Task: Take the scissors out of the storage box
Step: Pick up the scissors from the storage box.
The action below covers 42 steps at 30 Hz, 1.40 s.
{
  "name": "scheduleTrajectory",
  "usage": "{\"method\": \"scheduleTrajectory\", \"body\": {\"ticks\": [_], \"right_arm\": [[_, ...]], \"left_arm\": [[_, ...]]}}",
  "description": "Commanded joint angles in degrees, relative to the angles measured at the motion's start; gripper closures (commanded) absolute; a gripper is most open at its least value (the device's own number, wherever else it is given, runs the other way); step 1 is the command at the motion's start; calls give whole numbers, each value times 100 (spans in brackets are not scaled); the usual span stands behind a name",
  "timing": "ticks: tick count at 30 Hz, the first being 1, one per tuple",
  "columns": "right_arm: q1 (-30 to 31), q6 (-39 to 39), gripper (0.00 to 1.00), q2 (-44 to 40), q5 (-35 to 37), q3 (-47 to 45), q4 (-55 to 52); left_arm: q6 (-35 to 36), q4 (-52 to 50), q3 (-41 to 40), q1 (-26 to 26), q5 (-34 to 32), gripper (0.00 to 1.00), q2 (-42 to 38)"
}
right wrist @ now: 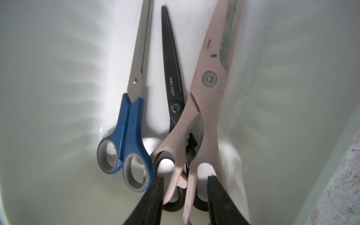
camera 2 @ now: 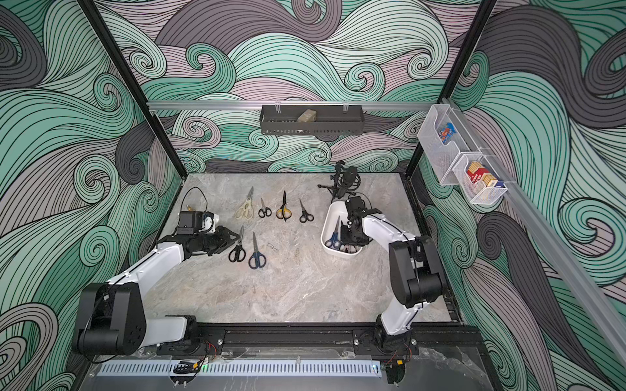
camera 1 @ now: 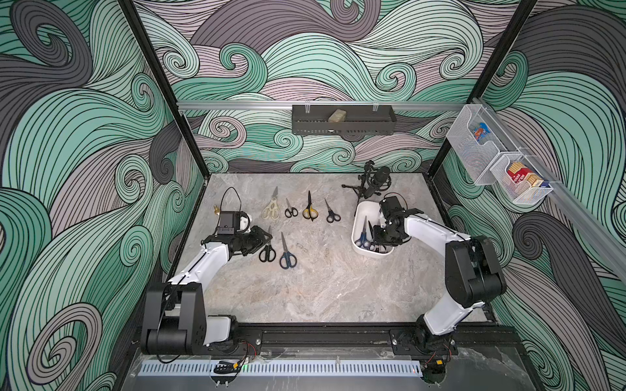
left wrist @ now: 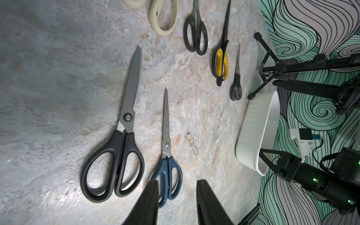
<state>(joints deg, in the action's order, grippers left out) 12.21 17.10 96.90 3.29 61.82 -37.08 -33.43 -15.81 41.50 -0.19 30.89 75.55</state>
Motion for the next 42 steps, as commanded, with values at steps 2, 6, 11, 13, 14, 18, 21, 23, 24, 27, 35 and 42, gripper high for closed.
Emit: {"method": "scheduleTrajectory", "body": {"ticks": [2,6,11,13,14,18,21,23,24,27,35,42], "right_arm": [[32,124,60,193,141,17,-82],[67,152,60,411,241,66,-65],[105,236,61,640,347,165,97],[137,258,61,713,403,196,153],[150,258,61,749,427,205,166],[177,258,65,830,484,136,221],[177,250,68,798,511,20,269],[177,241,71,756,517,-27,280],[177,240,73,733,518,-37,289],[172,240,78,650,475,-26,291],[140,261,89,435,424,93,286],[109,266,94,253,411,110,276]], "left_arm": [[90,-44,87,-44,13,64,-53],[90,-64,91,-43,13,64,-75],[121,-119,77,-42,-31,64,-152],[143,-140,81,-35,-35,64,-157],[143,-145,83,-37,-42,64,-154],[148,-139,78,-34,-57,64,-148],[150,-146,75,-34,-46,64,-129],[150,-146,70,-34,-48,64,-120],[153,-150,70,-34,-50,64,-120],[152,-132,72,-39,-30,64,-122],[169,-133,86,-34,-4,64,-128],[166,-124,89,-34,37,64,-122]]}}
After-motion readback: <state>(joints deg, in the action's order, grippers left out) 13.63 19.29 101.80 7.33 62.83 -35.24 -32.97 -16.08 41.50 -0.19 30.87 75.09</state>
